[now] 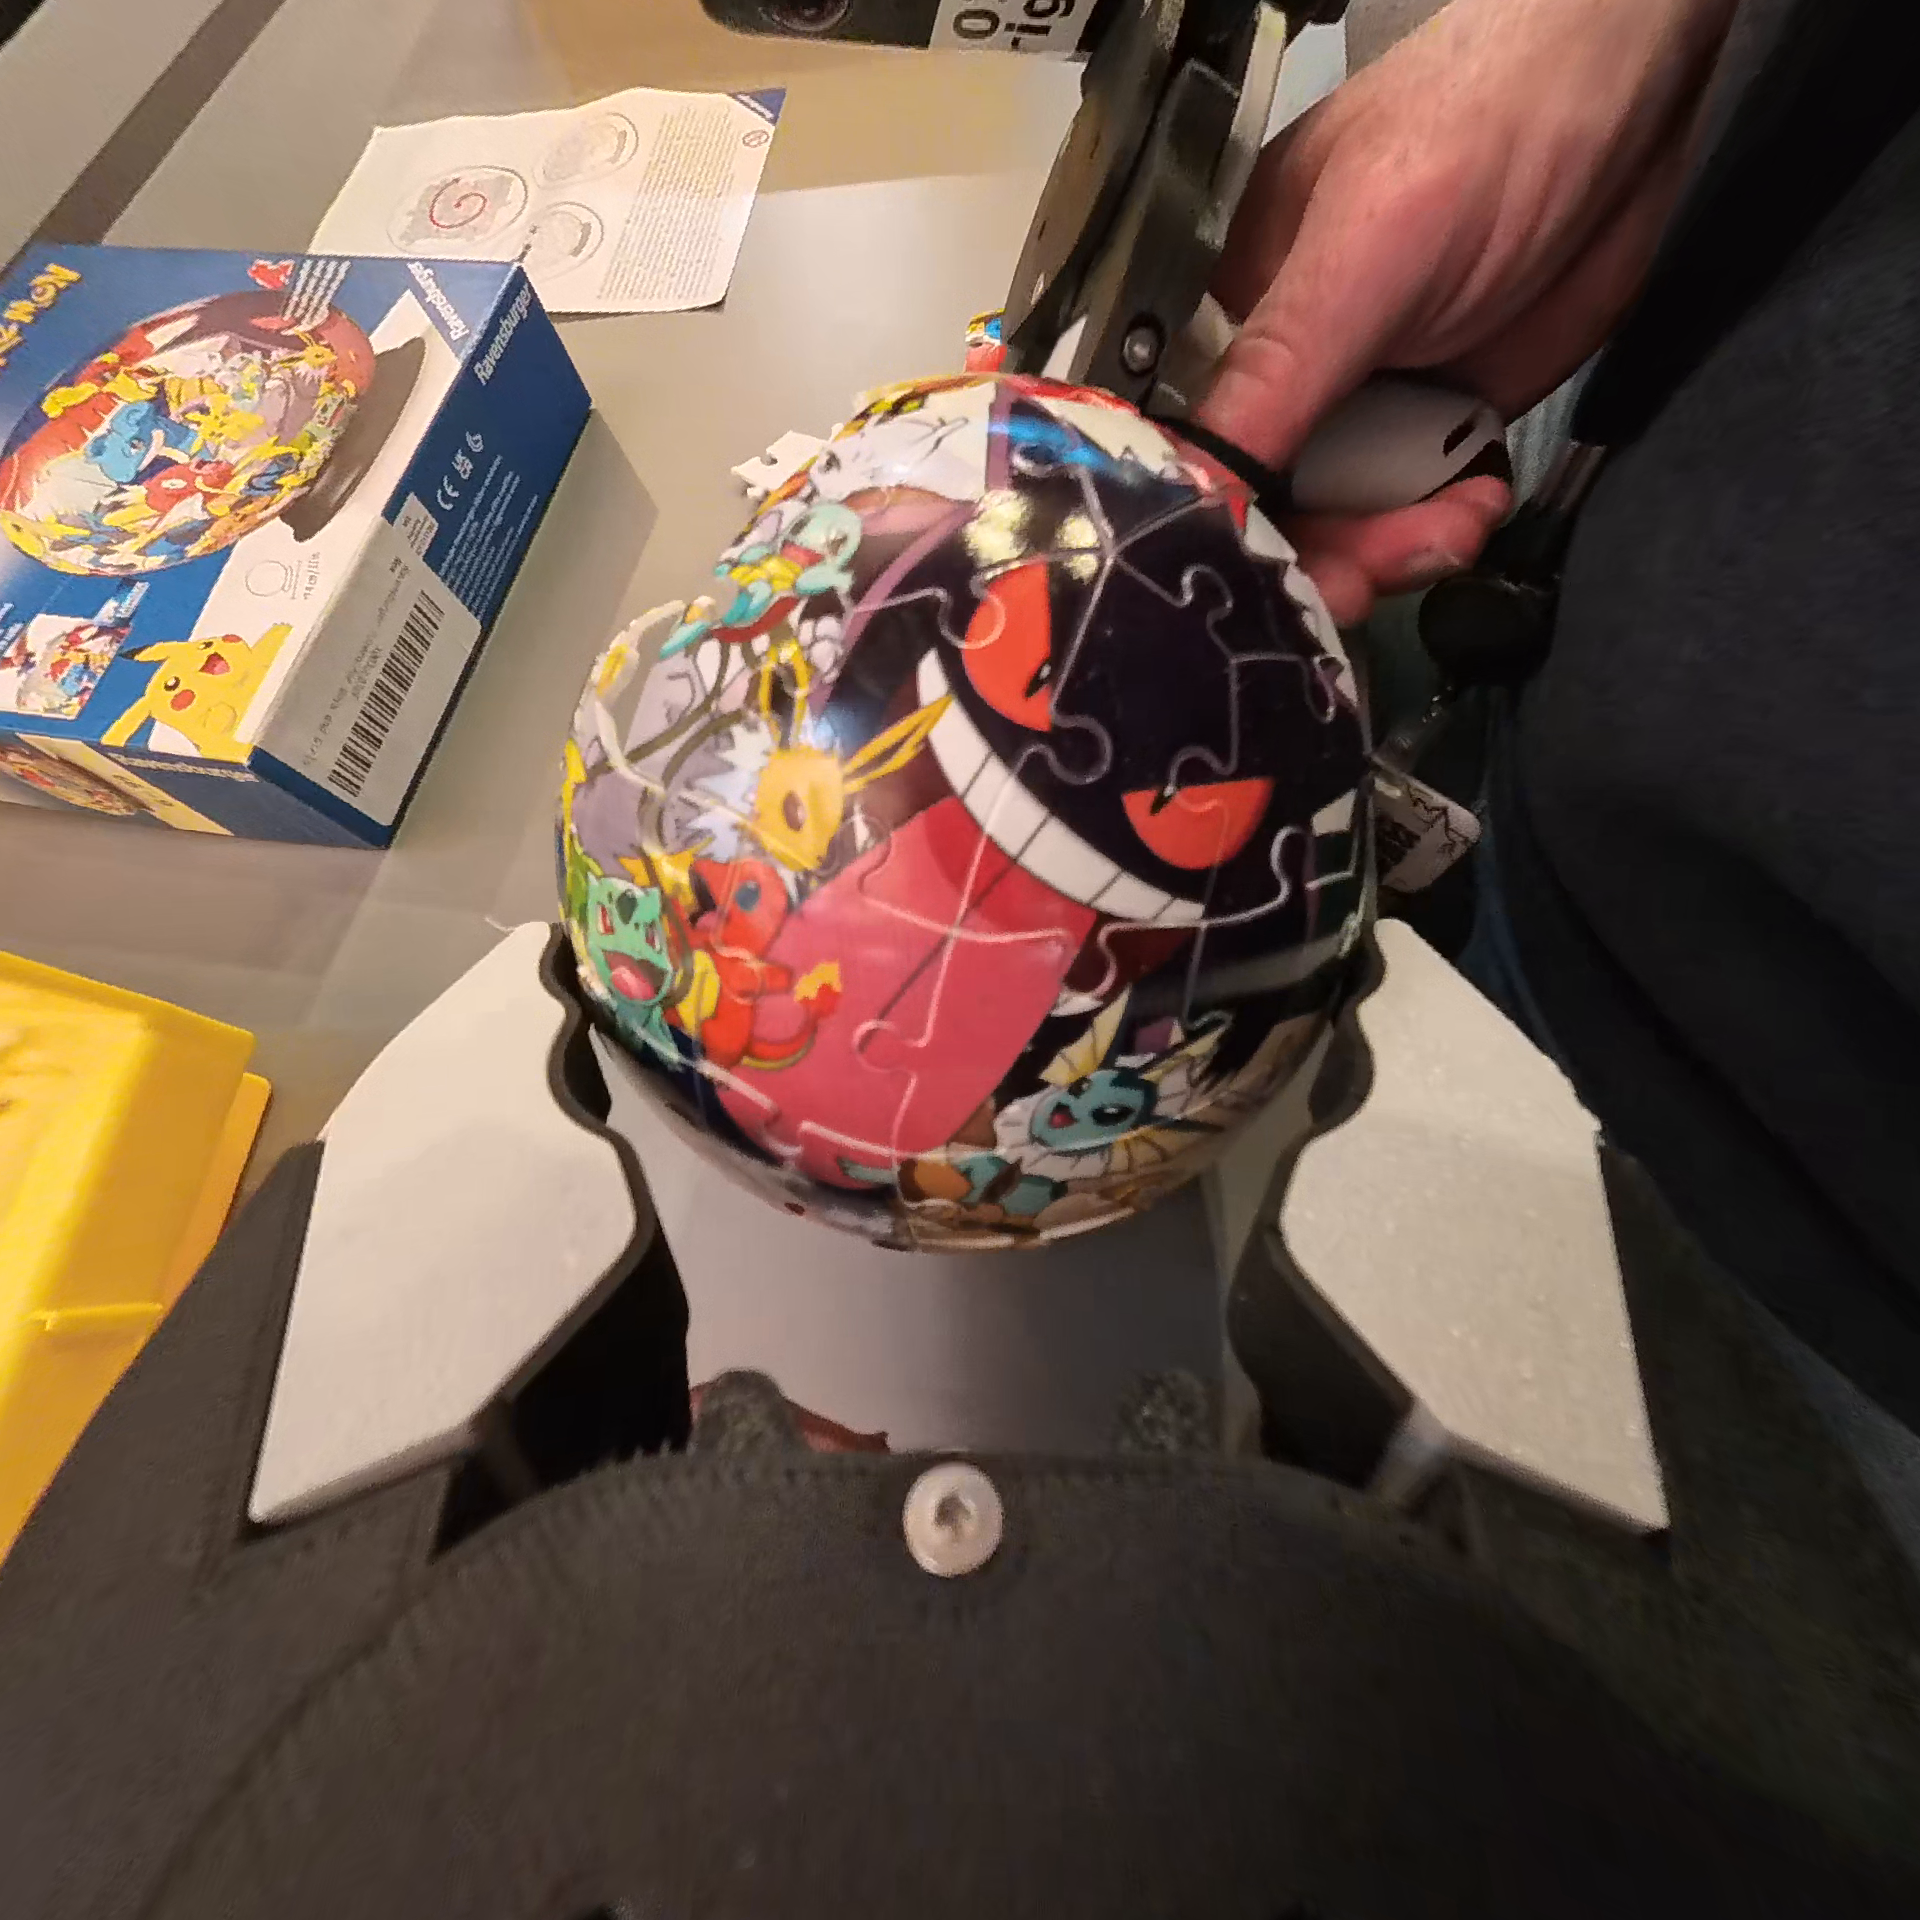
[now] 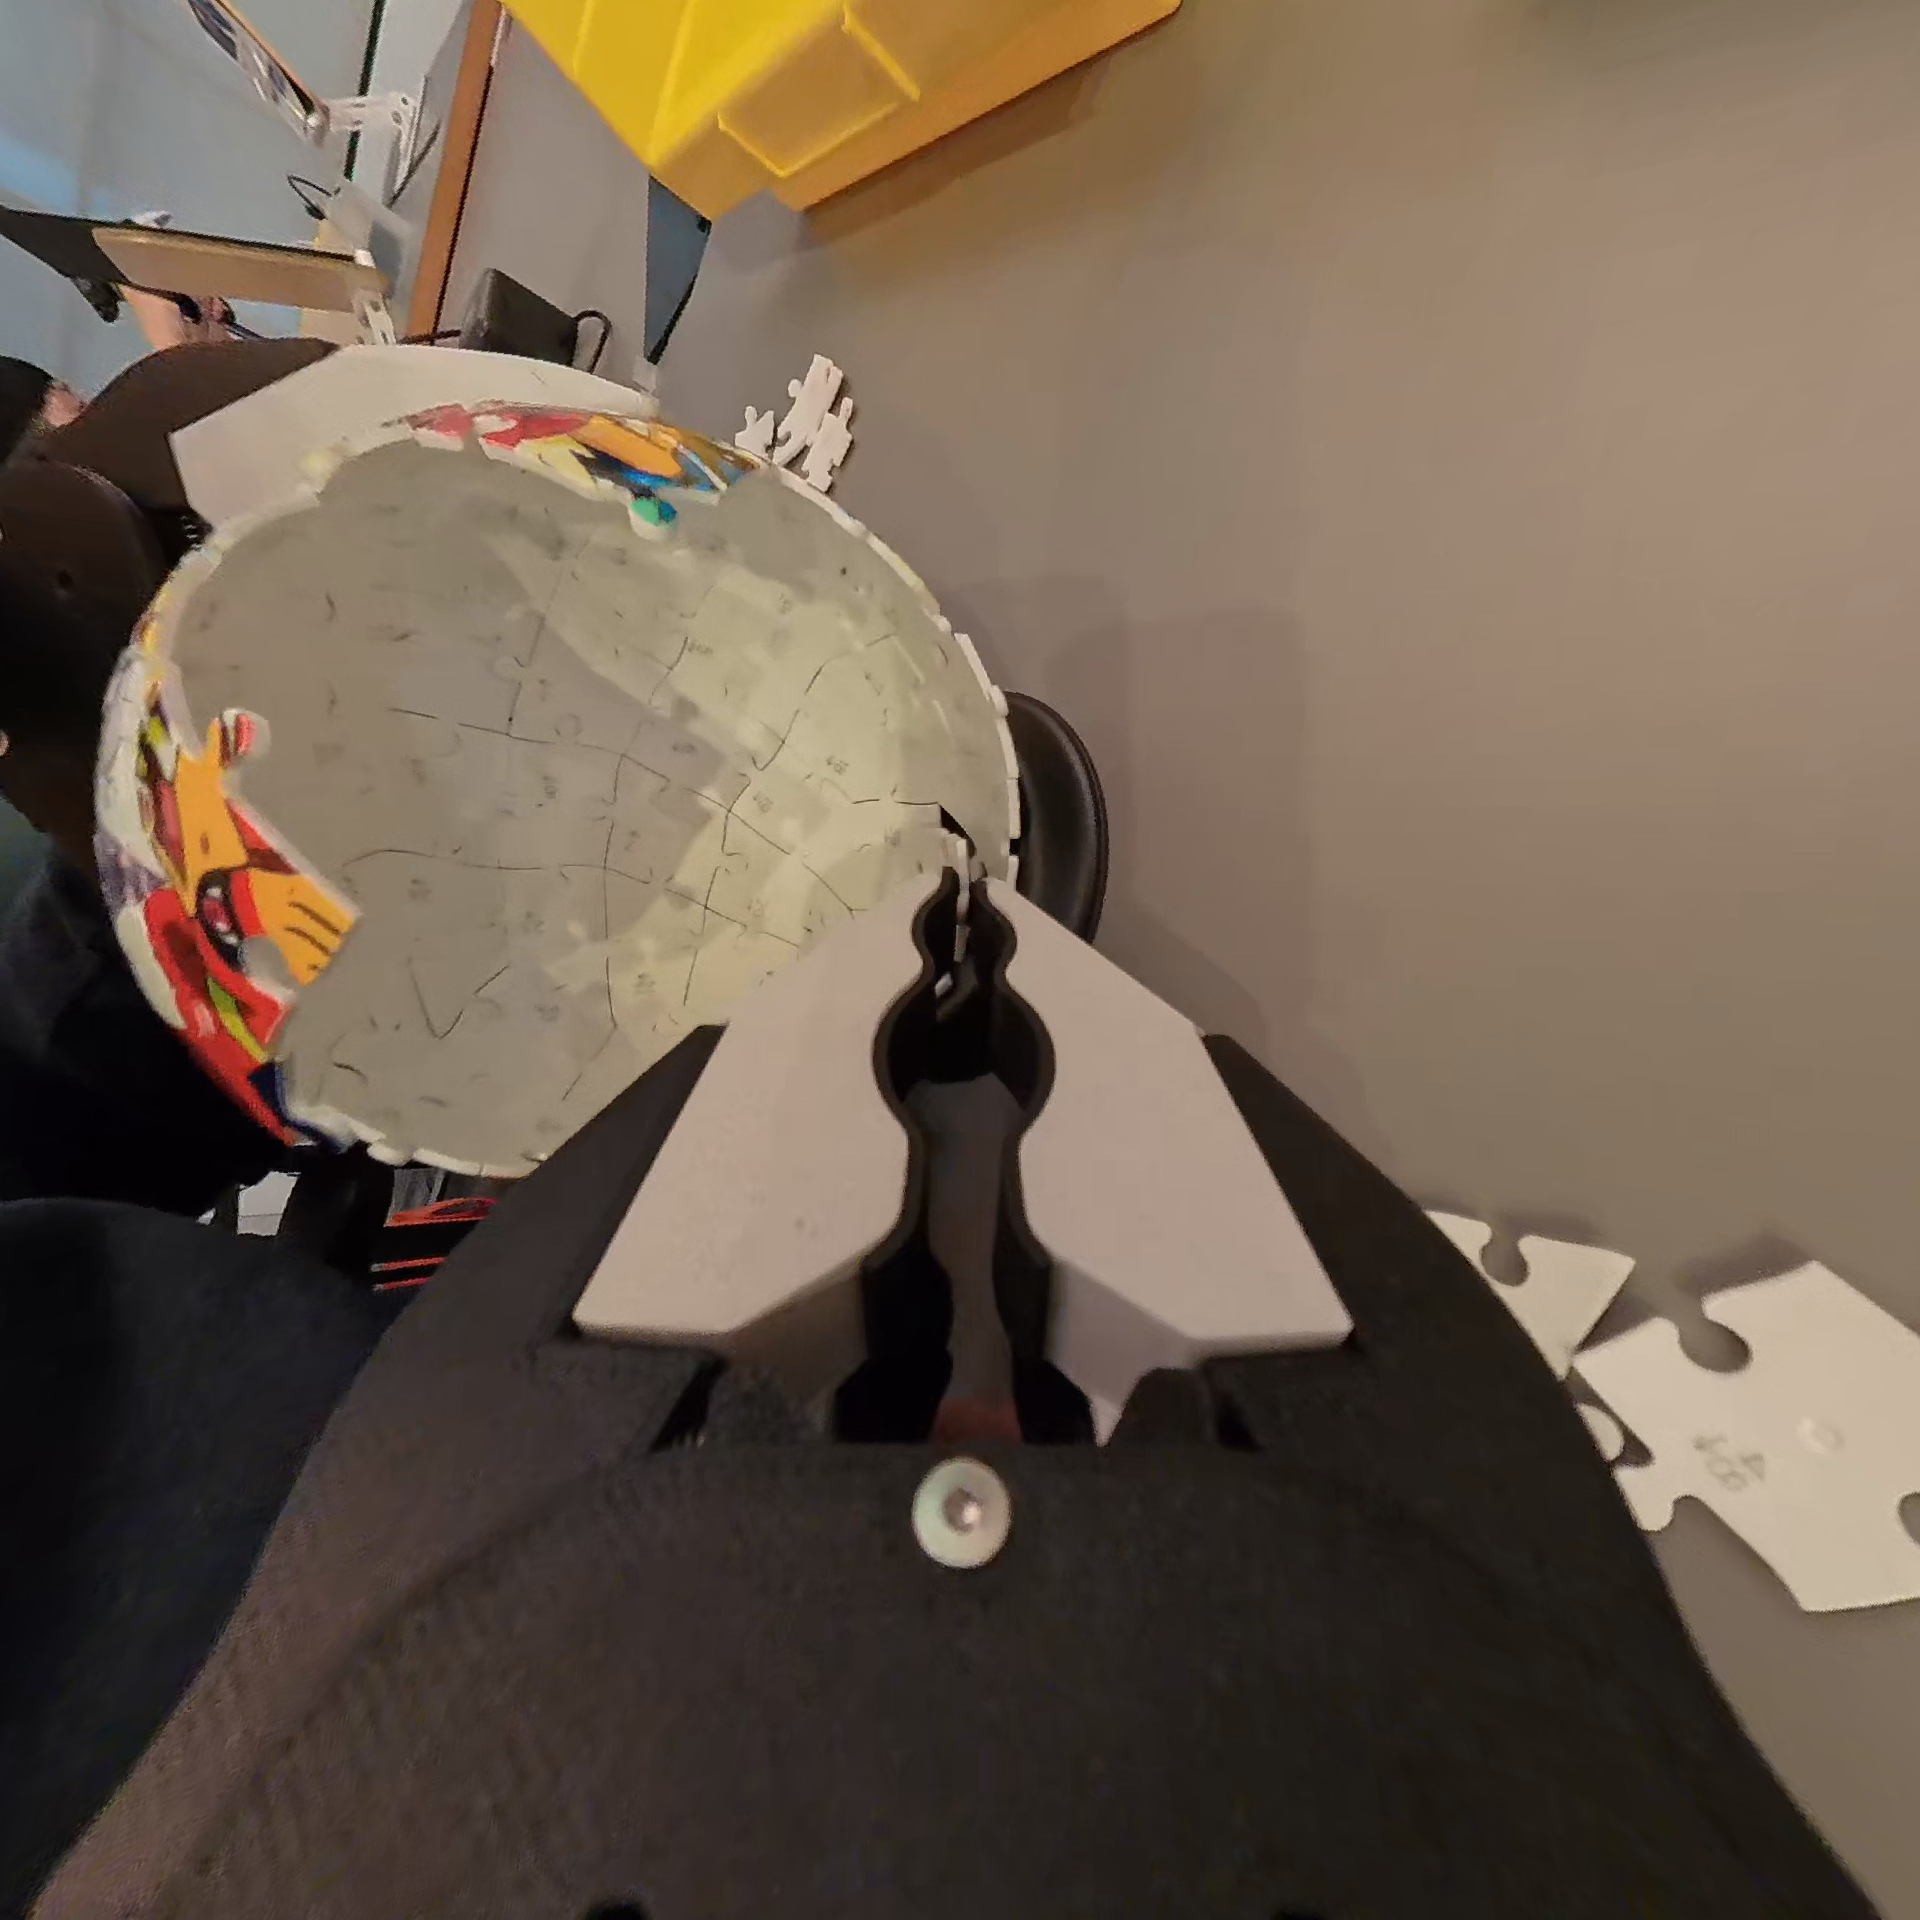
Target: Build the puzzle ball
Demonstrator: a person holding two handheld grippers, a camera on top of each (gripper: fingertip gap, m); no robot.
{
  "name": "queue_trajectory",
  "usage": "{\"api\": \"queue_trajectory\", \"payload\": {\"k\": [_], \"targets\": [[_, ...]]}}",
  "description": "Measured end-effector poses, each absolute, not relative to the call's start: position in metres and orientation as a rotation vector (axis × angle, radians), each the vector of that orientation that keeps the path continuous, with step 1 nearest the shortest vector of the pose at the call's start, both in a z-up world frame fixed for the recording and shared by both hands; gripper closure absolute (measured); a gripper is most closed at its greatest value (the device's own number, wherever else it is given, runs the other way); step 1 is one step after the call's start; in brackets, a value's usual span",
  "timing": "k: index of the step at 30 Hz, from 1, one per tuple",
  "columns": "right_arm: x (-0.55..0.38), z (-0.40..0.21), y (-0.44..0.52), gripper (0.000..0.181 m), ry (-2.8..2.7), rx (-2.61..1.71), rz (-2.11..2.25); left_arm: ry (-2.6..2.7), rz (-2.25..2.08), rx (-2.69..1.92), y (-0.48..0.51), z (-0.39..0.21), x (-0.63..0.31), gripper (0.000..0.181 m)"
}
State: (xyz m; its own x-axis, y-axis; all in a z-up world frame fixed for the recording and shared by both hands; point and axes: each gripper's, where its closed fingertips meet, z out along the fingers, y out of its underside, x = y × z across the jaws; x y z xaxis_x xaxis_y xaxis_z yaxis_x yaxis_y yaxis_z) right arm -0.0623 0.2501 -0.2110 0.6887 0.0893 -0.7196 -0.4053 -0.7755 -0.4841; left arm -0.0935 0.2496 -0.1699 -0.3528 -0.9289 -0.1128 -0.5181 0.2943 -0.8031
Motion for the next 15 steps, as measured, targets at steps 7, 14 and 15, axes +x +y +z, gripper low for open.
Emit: {"api": "queue_trajectory", "payload": {"k": [7, 14, 15], "targets": [[-0.0665, -0.2162, 0.248, 0.177, 0.196, -2.287, 0.959, 1.979, -0.885, -1.285, 0.2507, -0.171, -0.0939, 0.049], [-0.0656, -0.2136, 0.2467, 0.175, 0.175, -2.287, 0.961, 1.976, -0.867, -1.279, 0.2494, -0.1708, -0.0946, 0.049], [-0.0644, -0.2137, 0.2467, 0.179, 0.177, -2.286, 0.957, 1.977, -0.865, -1.28, 0.2492, -0.1709, -0.0948, 0.049]]}}
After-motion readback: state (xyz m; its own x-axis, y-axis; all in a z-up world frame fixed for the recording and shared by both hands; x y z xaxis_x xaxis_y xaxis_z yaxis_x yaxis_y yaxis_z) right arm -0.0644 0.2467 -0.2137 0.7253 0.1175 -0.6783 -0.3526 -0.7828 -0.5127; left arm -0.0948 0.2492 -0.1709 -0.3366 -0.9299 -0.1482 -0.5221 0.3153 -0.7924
